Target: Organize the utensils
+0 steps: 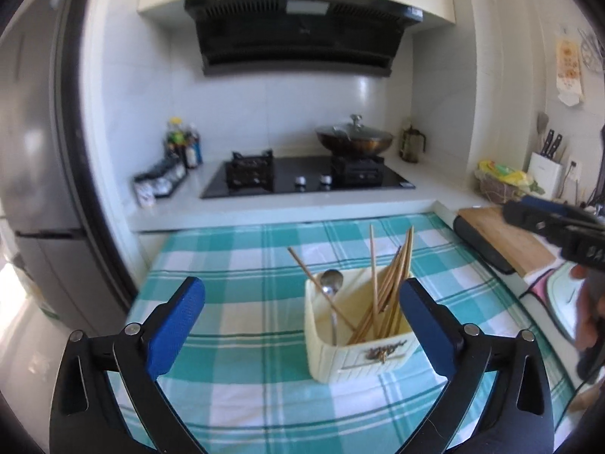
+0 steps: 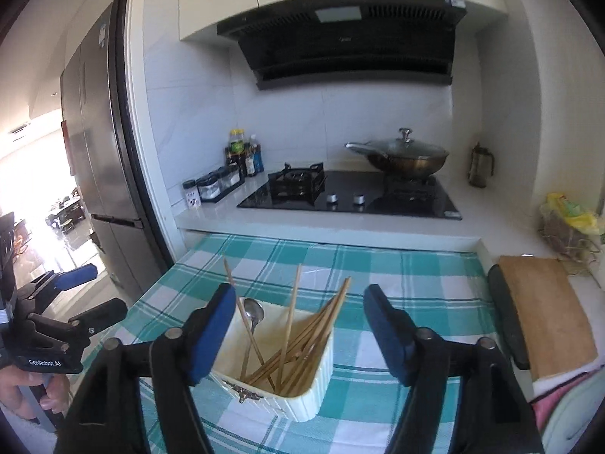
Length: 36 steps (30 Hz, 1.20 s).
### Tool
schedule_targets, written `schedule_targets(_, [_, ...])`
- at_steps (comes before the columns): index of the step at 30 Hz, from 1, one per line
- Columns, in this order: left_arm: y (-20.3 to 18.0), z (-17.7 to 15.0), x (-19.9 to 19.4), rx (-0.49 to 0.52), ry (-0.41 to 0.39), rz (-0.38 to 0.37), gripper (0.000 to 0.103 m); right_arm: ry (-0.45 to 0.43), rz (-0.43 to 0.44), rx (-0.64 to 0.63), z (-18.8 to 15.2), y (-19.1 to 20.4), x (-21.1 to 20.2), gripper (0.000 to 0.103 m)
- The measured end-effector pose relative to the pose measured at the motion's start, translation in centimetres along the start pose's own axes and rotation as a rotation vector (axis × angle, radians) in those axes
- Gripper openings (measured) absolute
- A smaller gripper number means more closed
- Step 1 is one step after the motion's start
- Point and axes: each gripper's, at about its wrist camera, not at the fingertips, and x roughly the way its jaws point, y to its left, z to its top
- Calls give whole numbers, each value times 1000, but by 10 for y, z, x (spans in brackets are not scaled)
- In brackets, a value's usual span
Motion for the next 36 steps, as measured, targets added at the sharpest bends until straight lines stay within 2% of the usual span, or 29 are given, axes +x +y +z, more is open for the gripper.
schedule_targets(2, [-8,-10,-27,10,-13,95,103,-45,-40,-5,-10,5,-39,85])
schedule_targets(3, [-13,-15,-38,7,-4,159,103,-55,-55,-8,-16,7,-52,87])
schedule_targets(5, [-21,-30,-58,-11,1,235,103,-70,-91,-9,-36,14,-81,87])
schedule_targets(8, [-28,-57,-90,-75,-9,212,103,-57,-123,12,-73,25,-113,87])
schedule_targets(11, [-30,-75,-105,-148,74,130,103,-29,-129,7,-101,36,-137,87])
schedule_targets(13, [-33,-80,-114,-158,91,76,103,-20,-140,-10,-112,45,-146,87])
schedule_targets(17, [-41,-82,-130,-100,88,116,103,-20,-138,-10,-118,53,-162,87])
schedule_targets(23, [-40,-76,-149,-90,75,127,103,-35,-138,-40,-117,70,-171,87])
schedule_targets(36, [-40,-78,-157,-91,61,157,103,-9,-131,-47,-120,85,-179,87])
